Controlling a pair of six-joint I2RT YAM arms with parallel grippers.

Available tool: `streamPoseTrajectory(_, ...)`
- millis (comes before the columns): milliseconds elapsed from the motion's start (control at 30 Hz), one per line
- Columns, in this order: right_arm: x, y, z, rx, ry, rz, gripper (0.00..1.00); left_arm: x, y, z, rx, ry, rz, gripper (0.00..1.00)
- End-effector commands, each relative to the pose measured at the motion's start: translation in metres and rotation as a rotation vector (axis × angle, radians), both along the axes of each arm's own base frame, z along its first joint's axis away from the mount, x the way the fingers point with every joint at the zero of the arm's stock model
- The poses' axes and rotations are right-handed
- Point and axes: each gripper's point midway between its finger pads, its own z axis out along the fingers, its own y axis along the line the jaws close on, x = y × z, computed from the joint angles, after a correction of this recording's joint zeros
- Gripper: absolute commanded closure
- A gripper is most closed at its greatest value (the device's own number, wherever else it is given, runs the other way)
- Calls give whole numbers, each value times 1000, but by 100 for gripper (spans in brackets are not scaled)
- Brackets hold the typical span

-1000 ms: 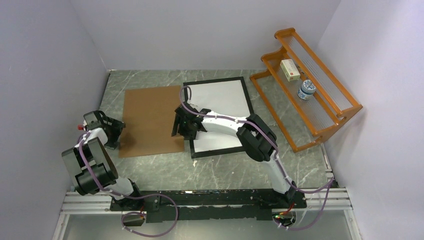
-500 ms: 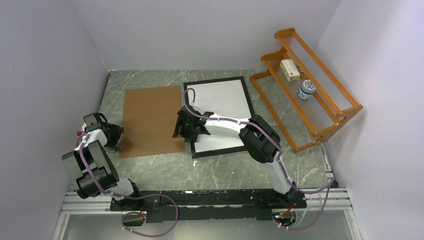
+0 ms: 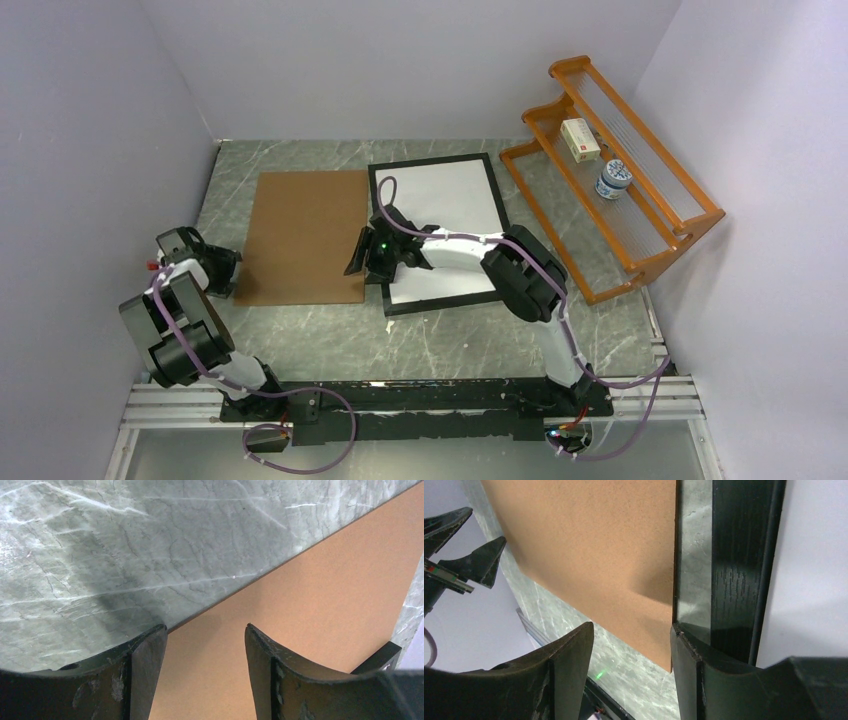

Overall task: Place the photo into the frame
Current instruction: Move the photo frame item to the center of the board.

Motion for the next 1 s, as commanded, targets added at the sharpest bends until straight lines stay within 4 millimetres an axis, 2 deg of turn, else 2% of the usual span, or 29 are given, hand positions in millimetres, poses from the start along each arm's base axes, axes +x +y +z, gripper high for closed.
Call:
streamPoseTrajectory(0, -7, 45, 69, 264, -80, 127, 40, -81, -71, -61, -282, 306, -42, 34)
streamPoseTrajectory(167, -1, 50, 97, 338, -155, 164, 41, -85, -69, -60, -280, 305, -18, 34)
streamPoseTrajectory(267, 0, 52, 107, 373, -177, 185, 41, -86, -67, -58, -273, 304, -4, 34)
streamPoseTrajectory(633, 4, 53, 130, 441, -234, 217, 41, -88, -74, -57, -297, 280, -20, 35)
streamPoseTrajectory(767, 9, 51, 130, 443, -233, 216, 41, -85, -78, -57, -310, 260, -38, 35)
streamPoseTrajectory(967, 7, 47, 134, 441, -242, 219, 41, -77, -97, -55, -388, 191, -137, 35)
